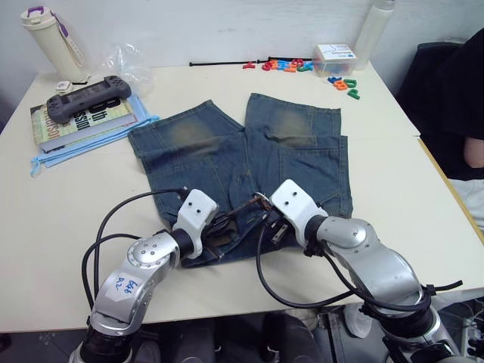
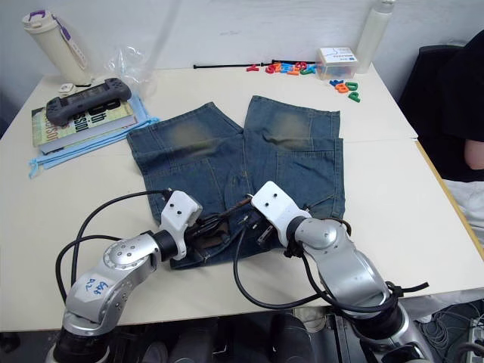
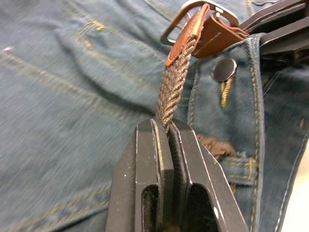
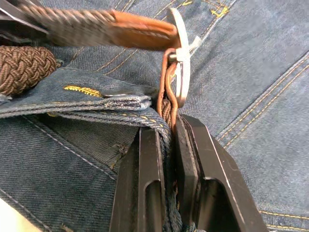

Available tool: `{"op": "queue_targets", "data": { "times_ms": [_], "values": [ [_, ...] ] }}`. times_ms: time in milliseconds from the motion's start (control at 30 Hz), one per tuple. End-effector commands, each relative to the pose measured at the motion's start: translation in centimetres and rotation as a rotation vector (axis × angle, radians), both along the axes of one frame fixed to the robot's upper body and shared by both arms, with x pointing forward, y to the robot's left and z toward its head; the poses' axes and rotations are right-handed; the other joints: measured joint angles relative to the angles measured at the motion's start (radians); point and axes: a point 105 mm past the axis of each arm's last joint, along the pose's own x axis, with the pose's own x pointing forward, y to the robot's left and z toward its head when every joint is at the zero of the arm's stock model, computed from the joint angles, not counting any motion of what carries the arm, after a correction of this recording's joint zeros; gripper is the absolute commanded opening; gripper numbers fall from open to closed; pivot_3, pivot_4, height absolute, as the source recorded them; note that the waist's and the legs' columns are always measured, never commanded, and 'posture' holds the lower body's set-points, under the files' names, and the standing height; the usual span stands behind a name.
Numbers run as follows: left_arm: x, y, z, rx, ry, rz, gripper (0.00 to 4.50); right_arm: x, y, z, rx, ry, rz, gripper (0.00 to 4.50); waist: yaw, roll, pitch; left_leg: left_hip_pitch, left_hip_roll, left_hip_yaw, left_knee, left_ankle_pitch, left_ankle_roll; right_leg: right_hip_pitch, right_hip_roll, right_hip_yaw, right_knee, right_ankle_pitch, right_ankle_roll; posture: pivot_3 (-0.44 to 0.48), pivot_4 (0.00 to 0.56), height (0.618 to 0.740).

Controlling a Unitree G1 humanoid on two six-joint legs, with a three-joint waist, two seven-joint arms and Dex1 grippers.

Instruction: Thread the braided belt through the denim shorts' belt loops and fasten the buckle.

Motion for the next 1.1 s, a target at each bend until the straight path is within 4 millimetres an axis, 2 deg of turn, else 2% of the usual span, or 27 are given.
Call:
{"op": "queue_targets", "data": {
  "times_ms": [33,133,267,433,700,900,1100],
  "values": [
    [0.2,-1.8,1.4,-0.029,-0.065,-0.067,0.00,-1.4,1.4,0.6,-0.022,-0.034,0.117,0.03,0.000,0.000,0.000,0.000,0.000,0.000,0.000,0.000,0.000,0.000,0.000,0.000,0.000,0.000,0.000,0.000,0.150,0.716],
    [0.6,-2.3,1.9,-0.037,-0.082,-0.074,0.00,-1.2,0.8,0.2,-0.093,-0.057,0.119,0.03,0.002,0.000,0.000,0.000,0.000,0.000,0.000,0.000,0.000,0.000,0.000,0.000,0.000,0.000,0.000,0.000,0.150,0.716],
    [0.2,-2.6,2.1,-0.006,-0.104,-0.113,0.00,-0.6,0.3,0.4,-0.105,-0.082,0.084,0.03,0.002,0.000,0.000,-0.001,0.000,0.000,0.001,0.000,0.001,0.000,-0.001,-0.001,0.000,0.000,0.000,0.000,0.150,0.716],
    [-0.2,-1.6,1.9,0.062,-0.089,-0.118,0.00,-0.3,0.3,0.6,-0.120,-0.105,0.074,0.03,0.001,0.000,0.000,0.000,0.000,0.000,0.001,0.000,0.000,0.000,0.000,-0.001,0.000,0.000,0.000,0.000,0.150,0.716],
    [0.2,-2.7,2.7,0.039,-0.079,-0.081,0.00,0.3,0.9,0.3,-0.202,-0.160,0.088,0.03,0.001,0.000,0.000,-0.001,0.000,0.000,0.002,0.001,0.000,0.000,-0.001,0.000,0.001,0.000,0.000,0.000,0.150,0.716],
    [0.1,-0.9,1.7,0.107,-0.032,0.002,0.00,0.8,0.8,0.2,-0.230,-0.188,0.064,0.03,-0.001,0.000,0.000,0.000,0.000,0.000,0.002,0.001,0.000,0.000,0.000,0.000,0.002,0.000,0.000,0.000,0.150,0.716],
    [0.5,-0.4,1.0,0.126,-0.002,0.049,0.00,0.9,1.1,0.3,-0.229,-0.199,0.068,0.03,-0.001,0.000,0.000,0.000,0.000,0.000,0.004,0.001,0.000,0.000,0.000,0.000,0.004,0.000,0.000,0.000,0.150,0.716]
  ]
}}
